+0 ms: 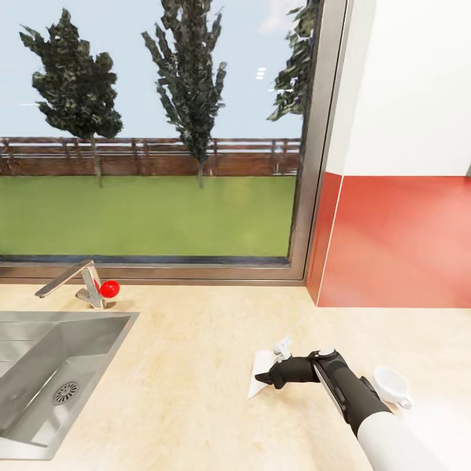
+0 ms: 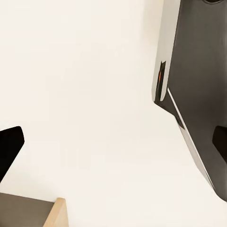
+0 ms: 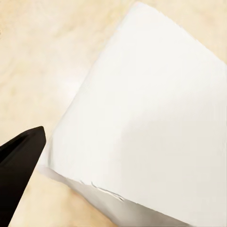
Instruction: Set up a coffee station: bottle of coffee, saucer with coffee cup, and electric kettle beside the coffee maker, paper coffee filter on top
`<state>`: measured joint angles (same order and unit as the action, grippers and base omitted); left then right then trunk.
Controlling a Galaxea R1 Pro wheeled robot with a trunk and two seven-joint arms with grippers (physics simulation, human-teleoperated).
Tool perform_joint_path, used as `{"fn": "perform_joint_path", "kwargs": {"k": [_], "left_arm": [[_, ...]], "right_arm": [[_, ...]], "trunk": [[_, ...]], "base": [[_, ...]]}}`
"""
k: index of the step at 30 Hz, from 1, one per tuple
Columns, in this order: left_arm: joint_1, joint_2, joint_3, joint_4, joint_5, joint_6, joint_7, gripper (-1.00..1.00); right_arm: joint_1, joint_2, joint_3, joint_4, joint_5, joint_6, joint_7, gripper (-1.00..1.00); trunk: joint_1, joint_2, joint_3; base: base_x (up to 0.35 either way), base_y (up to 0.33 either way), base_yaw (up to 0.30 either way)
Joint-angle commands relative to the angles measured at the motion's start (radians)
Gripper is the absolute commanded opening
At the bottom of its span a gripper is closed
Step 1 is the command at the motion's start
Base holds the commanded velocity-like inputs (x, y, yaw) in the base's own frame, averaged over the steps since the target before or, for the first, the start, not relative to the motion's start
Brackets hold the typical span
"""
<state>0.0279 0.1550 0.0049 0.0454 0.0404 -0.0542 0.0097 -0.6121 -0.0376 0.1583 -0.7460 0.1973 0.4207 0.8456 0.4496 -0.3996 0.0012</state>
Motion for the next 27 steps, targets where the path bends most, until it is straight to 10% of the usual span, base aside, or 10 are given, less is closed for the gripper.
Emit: {"fn": "perform_joint_path", "kwargs": {"k": [1,27], "left_arm": [[0.000,0.000,0.000,0.002,0.004,-0.006,0.001,1.00],[0.000,-0.001,0.000,0.002,0.004,-0.006,0.001,1.00]], "right_arm": [[0.000,0.000,0.001,-0.001,0.008,0.002,0.004,-1.00],[0.000,0.002,0.001,-0.016,0.008,0.001,0.004,-1.00]], "trunk": [[0.000,0.000,0.000],[0.000,0.000,0.000]], "base": [[0.000,0.000,0.000],[0.000,0.000,0.000]]}}
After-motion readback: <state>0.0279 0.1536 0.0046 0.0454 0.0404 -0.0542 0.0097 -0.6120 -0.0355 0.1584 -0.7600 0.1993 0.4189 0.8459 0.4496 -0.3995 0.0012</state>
